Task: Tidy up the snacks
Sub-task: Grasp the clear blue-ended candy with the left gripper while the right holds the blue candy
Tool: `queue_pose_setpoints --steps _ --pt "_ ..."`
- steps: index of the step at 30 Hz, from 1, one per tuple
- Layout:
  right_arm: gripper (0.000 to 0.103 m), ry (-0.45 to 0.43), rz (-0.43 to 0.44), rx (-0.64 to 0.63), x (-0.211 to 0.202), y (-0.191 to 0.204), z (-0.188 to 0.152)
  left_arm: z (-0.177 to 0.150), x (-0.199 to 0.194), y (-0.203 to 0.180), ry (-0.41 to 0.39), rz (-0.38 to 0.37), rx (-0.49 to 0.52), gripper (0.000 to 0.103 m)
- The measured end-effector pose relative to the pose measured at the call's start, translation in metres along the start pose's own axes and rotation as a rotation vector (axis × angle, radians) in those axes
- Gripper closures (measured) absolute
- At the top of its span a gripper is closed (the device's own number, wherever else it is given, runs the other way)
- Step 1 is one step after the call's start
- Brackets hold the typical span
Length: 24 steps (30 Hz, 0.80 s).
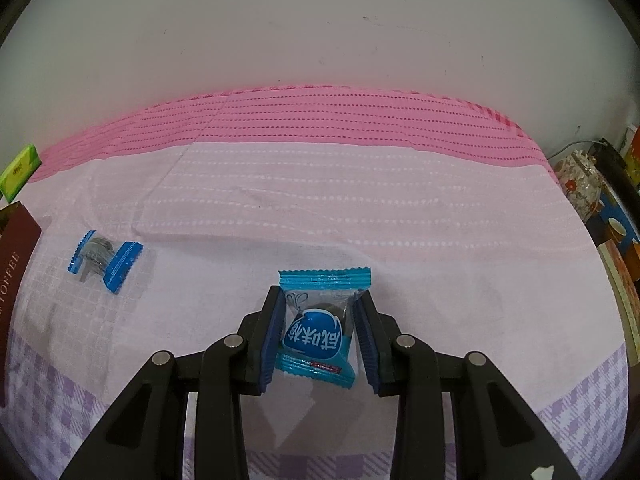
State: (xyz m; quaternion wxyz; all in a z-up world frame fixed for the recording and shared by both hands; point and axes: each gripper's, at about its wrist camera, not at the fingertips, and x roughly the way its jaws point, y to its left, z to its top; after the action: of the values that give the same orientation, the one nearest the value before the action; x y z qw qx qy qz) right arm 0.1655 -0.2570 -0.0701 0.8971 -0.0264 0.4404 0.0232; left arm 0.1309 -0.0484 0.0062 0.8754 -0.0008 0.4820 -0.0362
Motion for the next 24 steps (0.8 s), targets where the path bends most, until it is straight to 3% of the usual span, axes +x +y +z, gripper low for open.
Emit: queue_pose_setpoints --steps 4,16,20,24 --pt "0.070 0.001 0.013 0.011 0.000 -0.002 0.000 0.010 0.026 -0.022 0.004 -0.033 0.008 0.035" --pt "0.069 0.001 0.017 0.011 0.000 -0.003 0.000 0.024 0.094 -0.045 0.085 -0.020 0.004 0.035" --pt "0.069 0.001 0.017 0.011 0.000 -0.003 0.000 0.020 0.100 -0.044 0.103 -0.035 -0.008 0.047" --pt "0.069 0.001 0.017 0.011 0.000 -0.003 0.000 0.014 0.096 -0.043 0.081 -0.023 0.010 0.053"
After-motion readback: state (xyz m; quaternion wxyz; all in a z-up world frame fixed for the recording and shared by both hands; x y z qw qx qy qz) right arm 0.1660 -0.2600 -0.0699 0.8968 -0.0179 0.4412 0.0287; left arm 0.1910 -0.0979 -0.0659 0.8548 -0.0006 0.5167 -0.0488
